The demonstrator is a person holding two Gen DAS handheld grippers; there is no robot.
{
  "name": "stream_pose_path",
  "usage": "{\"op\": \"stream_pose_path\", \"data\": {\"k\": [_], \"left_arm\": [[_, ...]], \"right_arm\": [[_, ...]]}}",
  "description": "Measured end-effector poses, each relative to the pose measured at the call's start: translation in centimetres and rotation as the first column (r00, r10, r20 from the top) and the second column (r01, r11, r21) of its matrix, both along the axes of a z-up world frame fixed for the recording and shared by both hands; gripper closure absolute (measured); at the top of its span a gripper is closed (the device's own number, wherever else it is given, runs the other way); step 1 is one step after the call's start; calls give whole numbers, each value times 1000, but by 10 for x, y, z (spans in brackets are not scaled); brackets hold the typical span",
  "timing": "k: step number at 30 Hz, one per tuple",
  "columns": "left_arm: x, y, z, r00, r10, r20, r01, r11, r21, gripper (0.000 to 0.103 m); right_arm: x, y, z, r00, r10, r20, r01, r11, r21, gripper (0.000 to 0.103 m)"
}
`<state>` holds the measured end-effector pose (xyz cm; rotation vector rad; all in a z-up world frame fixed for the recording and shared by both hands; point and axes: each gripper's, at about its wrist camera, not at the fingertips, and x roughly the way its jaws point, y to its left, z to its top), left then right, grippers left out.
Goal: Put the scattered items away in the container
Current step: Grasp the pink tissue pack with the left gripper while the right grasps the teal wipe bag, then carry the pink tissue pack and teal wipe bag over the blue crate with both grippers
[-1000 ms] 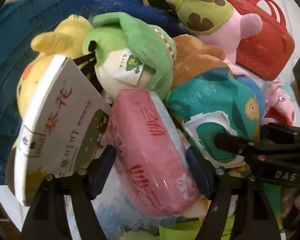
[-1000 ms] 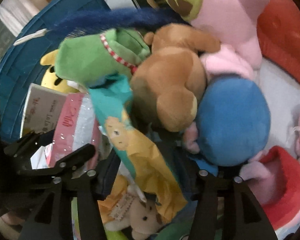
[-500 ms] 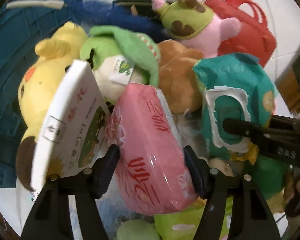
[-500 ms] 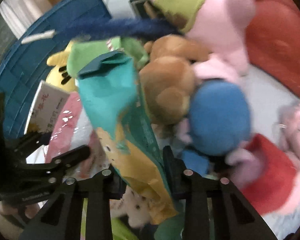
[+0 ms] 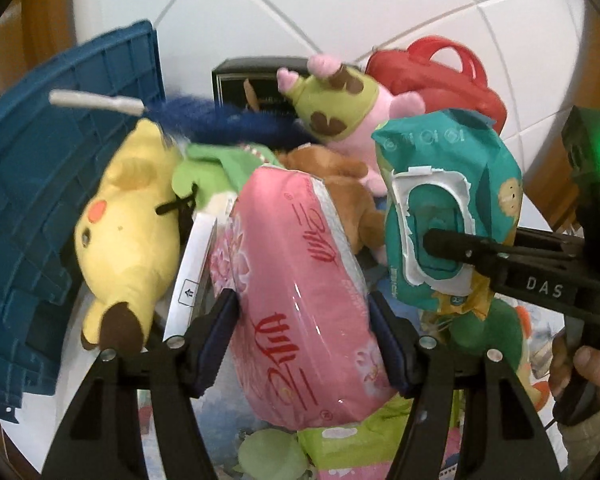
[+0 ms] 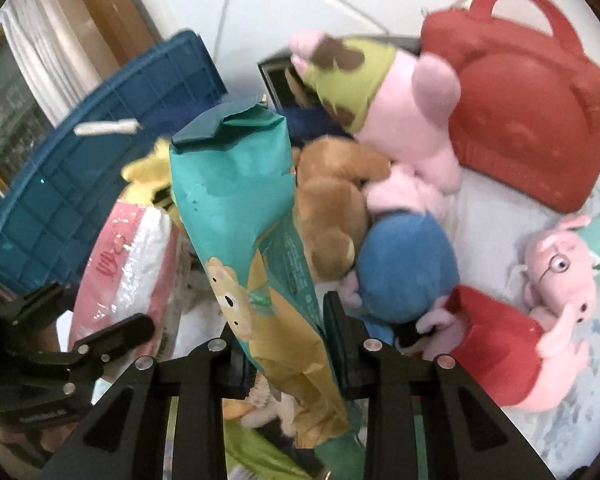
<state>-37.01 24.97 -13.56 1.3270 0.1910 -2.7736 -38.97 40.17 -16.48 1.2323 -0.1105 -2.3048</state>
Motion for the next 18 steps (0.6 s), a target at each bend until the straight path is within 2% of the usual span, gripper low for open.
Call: {"op": "stream_pose_path", "data": {"k": [7,18], "left_arm": [[24,-1,29,998,-2,-56,1,1000,-26,39],[69,-26,74,988,54,-144,-63,996,-62,38]], "right_arm": [[27,-1,27,999,-23,-49,24,1000,20,74],[71,-22,79,987,-10,-162,13,1000,19,74]]}}
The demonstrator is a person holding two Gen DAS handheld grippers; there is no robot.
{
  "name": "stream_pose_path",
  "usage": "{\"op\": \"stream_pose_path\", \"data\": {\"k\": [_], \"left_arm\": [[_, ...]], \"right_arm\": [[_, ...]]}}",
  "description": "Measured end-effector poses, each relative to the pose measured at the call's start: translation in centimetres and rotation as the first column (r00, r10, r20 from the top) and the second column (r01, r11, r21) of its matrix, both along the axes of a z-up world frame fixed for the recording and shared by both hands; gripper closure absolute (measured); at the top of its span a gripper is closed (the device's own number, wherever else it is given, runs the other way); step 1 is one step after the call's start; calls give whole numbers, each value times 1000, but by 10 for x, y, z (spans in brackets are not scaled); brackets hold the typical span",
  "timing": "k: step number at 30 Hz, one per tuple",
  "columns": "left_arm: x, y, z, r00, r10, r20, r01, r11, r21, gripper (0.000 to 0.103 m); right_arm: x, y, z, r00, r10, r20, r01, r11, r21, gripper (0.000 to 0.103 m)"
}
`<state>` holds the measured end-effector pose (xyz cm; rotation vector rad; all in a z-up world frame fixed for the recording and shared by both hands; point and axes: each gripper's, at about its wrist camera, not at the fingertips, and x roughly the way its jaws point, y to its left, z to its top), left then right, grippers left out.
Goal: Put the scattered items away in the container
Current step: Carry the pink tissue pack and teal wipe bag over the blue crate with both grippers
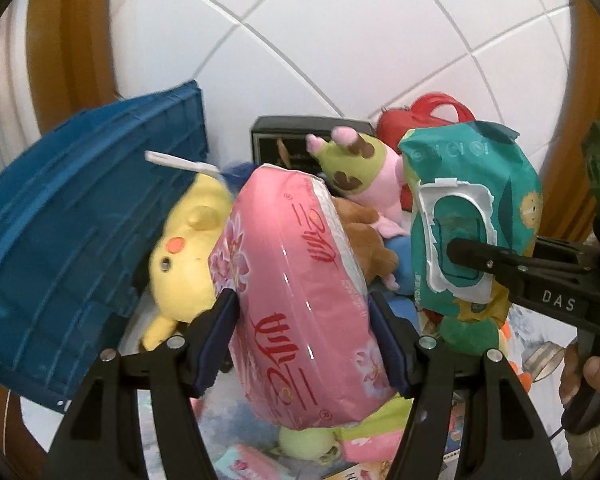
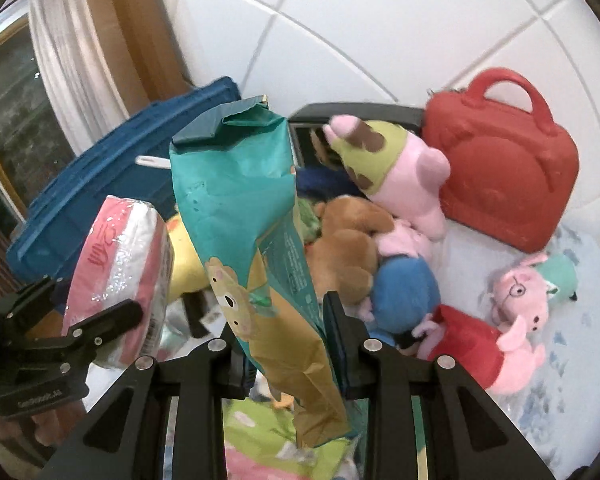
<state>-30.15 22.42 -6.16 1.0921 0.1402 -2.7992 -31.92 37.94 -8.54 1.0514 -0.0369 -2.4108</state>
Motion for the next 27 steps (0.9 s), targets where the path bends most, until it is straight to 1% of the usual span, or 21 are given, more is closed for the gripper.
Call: {"op": "stream_pose_path", "data": {"k": [4,8,12,15,20,22,24,27], "left_arm": [[16,-18,14,1000,24,-17,-24,1000,-12,38],[34,-47,32,997,51,-53,-53,998,-23,38],[47,-83,56,993,55,-108,-61,997,-48,38],[57,-117,78,985,59,-161,-71,995,-66,38],[69,-197,113,969,97,-228,-120,989,-89,38],[71,-226,118,966,118,-232,-142,986,-91,38],[72,-264,121,962,153,-227,-177,980,-91,38],[71,-318,121,956,206,-211,-229,969,-91,38]], "right_arm": [[15,-19,12,1000,13,-25,-14,1000,-14,74],[24,-46,27,998,34,-52,-35,999,-11,74],[33,-85,49,994,53,-99,-55,998,-24,74],[38,-127,72,987,74,-143,-80,996,-37,74],[38,-201,104,973,116,-201,-133,989,-70,74],[37,-236,116,966,136,-220,-161,982,-96,74],[33,-271,122,962,157,-225,-188,974,-125,74],[26,-321,127,955,190,-227,-223,965,-134,74]]}}
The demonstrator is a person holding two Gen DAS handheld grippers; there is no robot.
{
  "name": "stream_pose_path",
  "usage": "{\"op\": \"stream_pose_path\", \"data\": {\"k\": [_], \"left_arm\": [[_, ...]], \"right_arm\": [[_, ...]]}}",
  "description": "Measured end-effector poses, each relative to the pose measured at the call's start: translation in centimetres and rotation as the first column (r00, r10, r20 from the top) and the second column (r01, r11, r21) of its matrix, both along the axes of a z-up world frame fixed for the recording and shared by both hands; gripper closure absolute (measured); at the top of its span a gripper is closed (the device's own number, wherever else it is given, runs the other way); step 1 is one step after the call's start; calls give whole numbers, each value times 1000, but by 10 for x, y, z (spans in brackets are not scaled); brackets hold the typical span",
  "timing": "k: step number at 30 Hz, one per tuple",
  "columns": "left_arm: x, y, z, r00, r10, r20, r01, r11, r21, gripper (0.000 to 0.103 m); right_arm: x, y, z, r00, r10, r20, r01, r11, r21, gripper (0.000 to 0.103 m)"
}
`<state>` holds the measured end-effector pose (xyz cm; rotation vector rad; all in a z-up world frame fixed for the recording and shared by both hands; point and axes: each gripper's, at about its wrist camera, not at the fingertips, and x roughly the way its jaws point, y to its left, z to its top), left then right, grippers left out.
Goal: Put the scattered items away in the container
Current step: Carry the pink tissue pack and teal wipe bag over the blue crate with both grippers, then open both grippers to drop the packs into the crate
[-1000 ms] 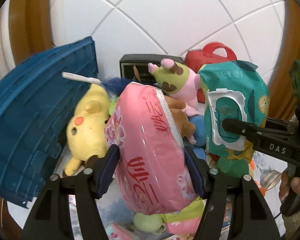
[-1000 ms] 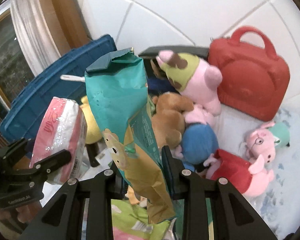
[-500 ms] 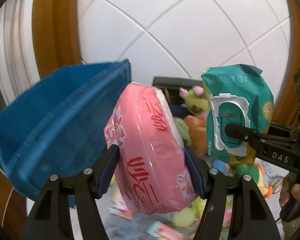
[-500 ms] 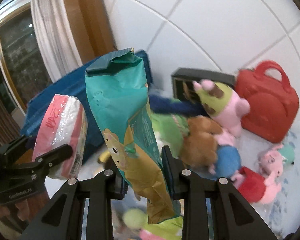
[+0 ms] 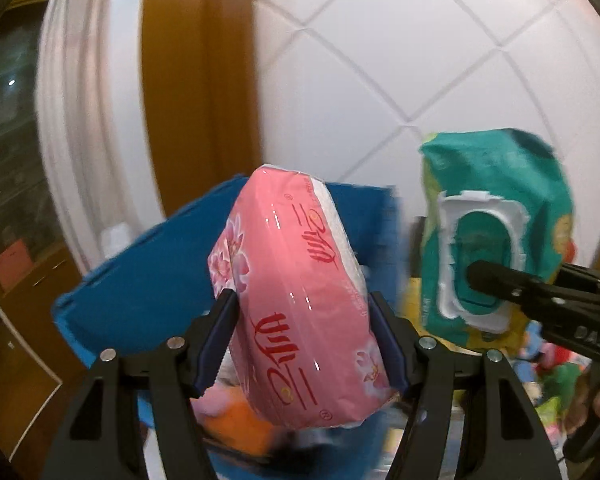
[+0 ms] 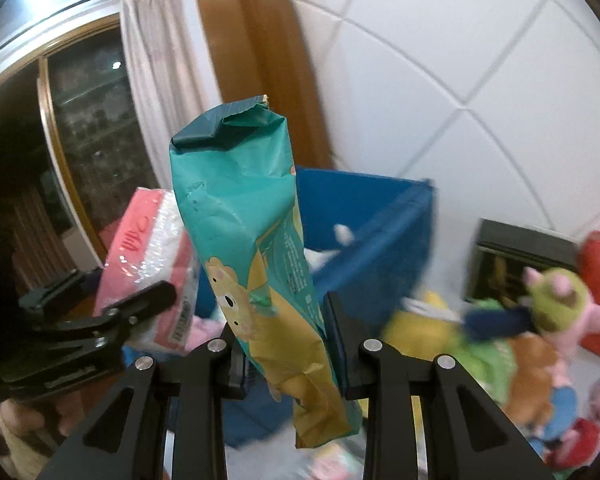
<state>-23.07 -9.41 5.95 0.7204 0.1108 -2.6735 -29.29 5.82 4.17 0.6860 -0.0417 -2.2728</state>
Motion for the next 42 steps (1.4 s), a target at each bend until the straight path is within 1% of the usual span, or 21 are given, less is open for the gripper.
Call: {"op": "stream_pose_path", "data": {"k": [4,8,9,11,14,17,18,19,20,21,22,23,24,25,26,27,29,33,39,42], "left_arm": [[-9,-65,-9,997,56,54,-56,998,0,38],[-25,-108,-29,992,70,109,-74,997,28,38],[-20,-109,-35,991,68,115,-72,997,37,38],[-27,-119,-45,990,63,127,-72,996,62,38],[-33,-124,-57,987,61,151,-74,994,79,38],[-35,-135,-62,987,54,152,-72,990,118,37],[-32,-135,-59,990,45,132,-63,989,134,37],[-30,-137,-58,992,46,118,-62,989,137,32],[-30,-142,-61,992,50,117,-65,989,131,28],[-32,-142,-62,991,54,122,-69,990,126,26],[-33,-141,-61,992,51,119,-67,989,130,25],[-34,-145,-59,992,46,116,-62,989,132,22],[-33,-143,-59,992,44,117,-59,990,130,20],[-33,-141,-59,992,44,119,-59,990,129,16],[-34,-140,-59,992,41,117,-57,990,130,14],[-34,-140,-59,992,40,116,-56,990,131,13],[-33,-144,-59,992,44,121,-59,989,132,13],[-38,-150,-60,992,35,121,-53,988,143,13],[-36,-148,-60,992,53,117,-68,989,131,13],[-34,-149,-60,992,61,107,-76,987,140,13]], "right_arm": [[-11,-58,0,1000,28,12,-28,999,-24,74],[-26,-104,-11,997,48,63,-46,999,-26,74],[-31,-114,-16,995,48,83,-47,999,-18,74],[-39,-131,-30,991,44,123,-45,999,5,74],[-44,-147,-46,988,29,153,-36,998,48,74],[-50,-149,-55,987,14,161,-25,997,70,73],[-49,-151,-56,988,9,157,-22,997,78,73],[-49,-153,-57,989,1,150,-14,996,85,73],[-49,-156,-57,989,-7,146,-6,996,89,69],[-49,-158,-57,990,-16,137,2,995,99,64],[-46,-159,-54,993,-33,115,19,993,120,54],[-44,-159,-52,994,-54,91,42,990,133,38],[-45,-158,-52,995,-66,80,55,989,136,27],[-46,-157,-52,994,-70,81,59,989,132,8],[-44,-156,-50,994,-74,76,64,990,128,5],[-43,-155,-49,994,-85,66,76,989,127,5],[-43,-155,-50,993,-98,68,88,987,134,1],[-43,-154,-51,990,-118,72,107,985,137,0],[-37,-152,-48,987,-149,63,138,978,154,0],[-34,-148,-48,985,-163,56,154,977,147,0]]}}
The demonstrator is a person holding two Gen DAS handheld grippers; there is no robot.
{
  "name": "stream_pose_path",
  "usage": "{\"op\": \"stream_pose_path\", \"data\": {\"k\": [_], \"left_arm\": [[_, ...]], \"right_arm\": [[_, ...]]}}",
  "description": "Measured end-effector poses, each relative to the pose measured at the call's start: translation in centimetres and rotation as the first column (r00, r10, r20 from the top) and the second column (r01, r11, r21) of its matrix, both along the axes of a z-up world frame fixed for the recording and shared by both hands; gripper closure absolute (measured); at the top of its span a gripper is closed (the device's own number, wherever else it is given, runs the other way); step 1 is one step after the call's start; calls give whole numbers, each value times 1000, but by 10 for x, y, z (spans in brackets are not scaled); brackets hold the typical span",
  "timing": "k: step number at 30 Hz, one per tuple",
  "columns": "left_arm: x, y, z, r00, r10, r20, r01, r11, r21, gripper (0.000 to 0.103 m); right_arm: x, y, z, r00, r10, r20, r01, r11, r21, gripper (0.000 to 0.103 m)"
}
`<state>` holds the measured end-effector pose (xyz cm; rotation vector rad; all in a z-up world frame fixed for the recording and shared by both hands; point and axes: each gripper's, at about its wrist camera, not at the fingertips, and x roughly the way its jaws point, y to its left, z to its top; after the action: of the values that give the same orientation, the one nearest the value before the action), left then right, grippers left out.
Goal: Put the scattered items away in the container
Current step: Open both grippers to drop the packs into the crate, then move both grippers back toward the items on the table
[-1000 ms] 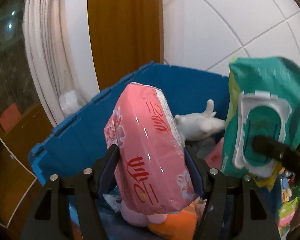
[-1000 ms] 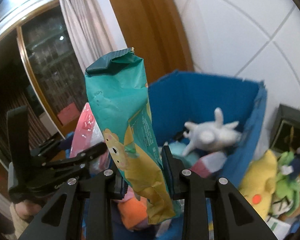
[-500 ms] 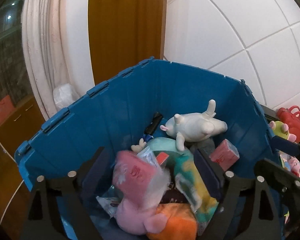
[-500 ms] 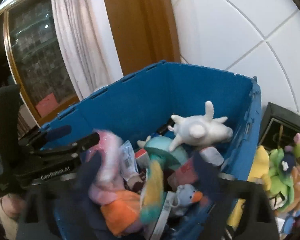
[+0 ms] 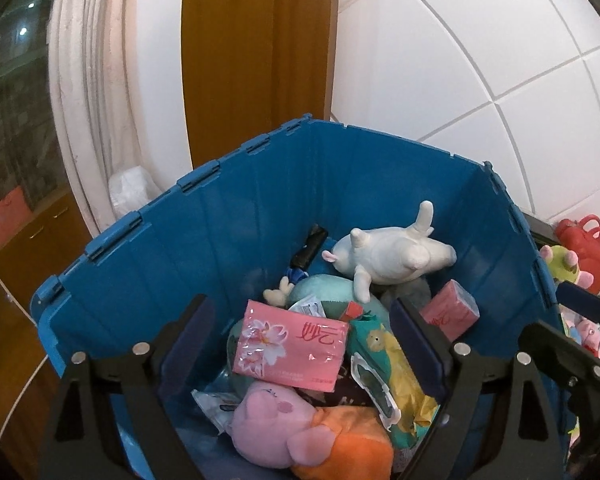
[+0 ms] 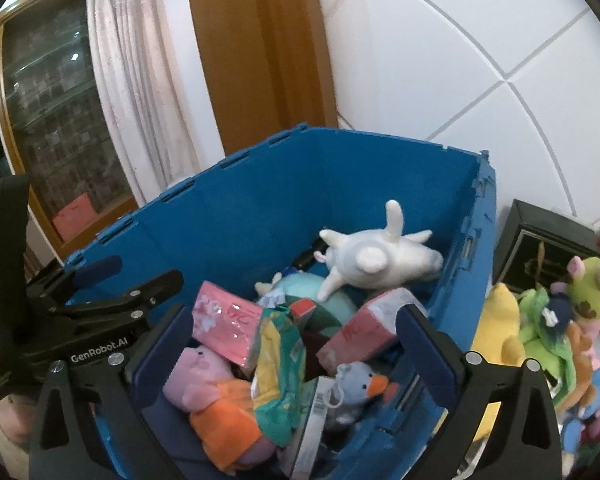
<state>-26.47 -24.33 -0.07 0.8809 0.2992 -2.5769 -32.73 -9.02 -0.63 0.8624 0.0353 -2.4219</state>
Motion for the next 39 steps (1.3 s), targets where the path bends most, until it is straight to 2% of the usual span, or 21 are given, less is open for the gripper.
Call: {"op": "stream_pose_path", "data": {"k": [9,12,18,23,31,35,39], "left_arm": [[7,7,1,1000,-11,11,11,1000,16,13],[15,25,3,1000,-18,23,18,1000,-13,13],[42,75,27,998,-57,-28,56,998,-43,13],[59,137,42,990,-130,-54,127,990,-65,13],[77,252,50,964,-251,-87,243,965,-96,13],[80,309,43,949,-310,-63,303,948,-101,13],[85,357,27,935,-355,-22,353,933,-71,13]], "right_arm": [[15,18,7,999,-25,-21,25,1000,-1,0],[26,33,13,996,-65,-62,66,998,16,0],[50,77,20,988,-127,-92,129,992,7,0],[74,127,19,979,-180,-95,181,983,3,0],[126,236,5,950,-295,-103,301,953,47,0],[147,293,-8,933,-353,-69,356,934,43,0],[173,347,-25,919,-392,-35,393,918,46,0]]}}
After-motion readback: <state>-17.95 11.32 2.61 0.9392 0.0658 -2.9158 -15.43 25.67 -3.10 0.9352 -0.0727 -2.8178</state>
